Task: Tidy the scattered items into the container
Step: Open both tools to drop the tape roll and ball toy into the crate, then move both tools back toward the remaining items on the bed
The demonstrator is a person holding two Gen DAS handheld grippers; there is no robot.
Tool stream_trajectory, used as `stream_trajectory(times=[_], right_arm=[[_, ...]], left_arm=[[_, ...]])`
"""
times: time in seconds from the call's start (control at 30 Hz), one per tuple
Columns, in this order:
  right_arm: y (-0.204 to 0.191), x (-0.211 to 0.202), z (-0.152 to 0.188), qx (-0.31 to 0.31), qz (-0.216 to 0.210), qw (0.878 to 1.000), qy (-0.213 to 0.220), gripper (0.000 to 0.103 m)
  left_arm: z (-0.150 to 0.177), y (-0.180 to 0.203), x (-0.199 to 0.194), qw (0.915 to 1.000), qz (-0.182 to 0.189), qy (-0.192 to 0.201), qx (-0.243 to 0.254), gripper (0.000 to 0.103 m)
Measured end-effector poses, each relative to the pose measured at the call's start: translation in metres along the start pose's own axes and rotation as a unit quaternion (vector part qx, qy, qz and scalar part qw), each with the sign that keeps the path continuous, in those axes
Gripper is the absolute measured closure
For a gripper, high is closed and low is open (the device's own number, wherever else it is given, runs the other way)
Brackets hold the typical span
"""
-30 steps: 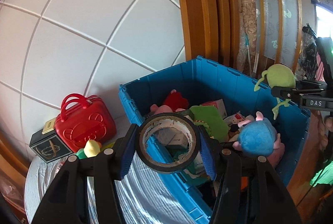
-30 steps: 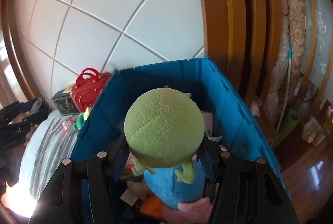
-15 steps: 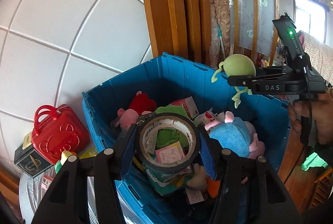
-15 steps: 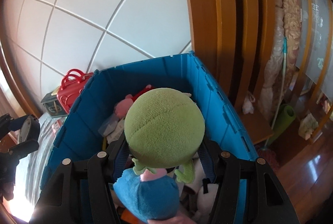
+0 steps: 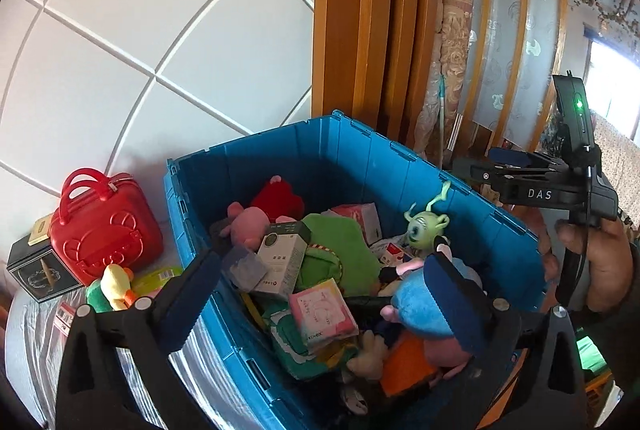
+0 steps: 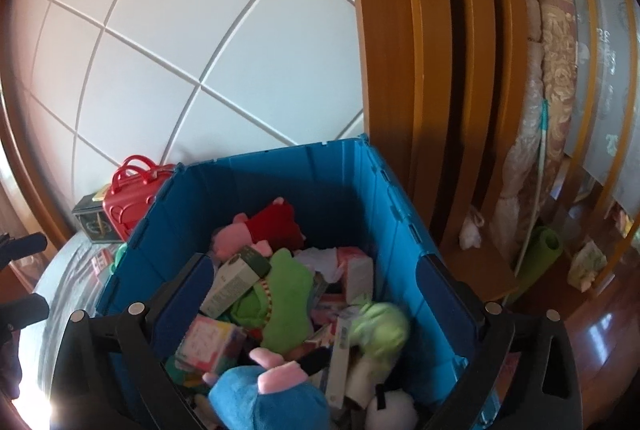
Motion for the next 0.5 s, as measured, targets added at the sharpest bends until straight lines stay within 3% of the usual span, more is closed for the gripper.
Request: stream_trajectory(times=[0.27,0.5], right_arm=[[-0.035,-0.009,0.006,-0.001,-0.006,1.0,-0.003,0.0],[-0.083,-0.015,0.01,-0.016,-0.014,1.0,-0.007,0.0]], left_arm=[[0.024,-0.033,-0.009,0.9995,-0.016,-0.009,-0.026,0.0],[0.06,-0.096,-0.018,0.9969,-0.043,-0.025,-0.061,0.0]])
Point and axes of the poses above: each gripper's, at about its wrist camera, not at the fingertips, and x roughly the way its jaws point, y to its right, z to its underside, the point moved 3 cm from there along x, roughly the way its jaws point, and after that the axes turned 9 degrees about -z, right-handed, at the moved point
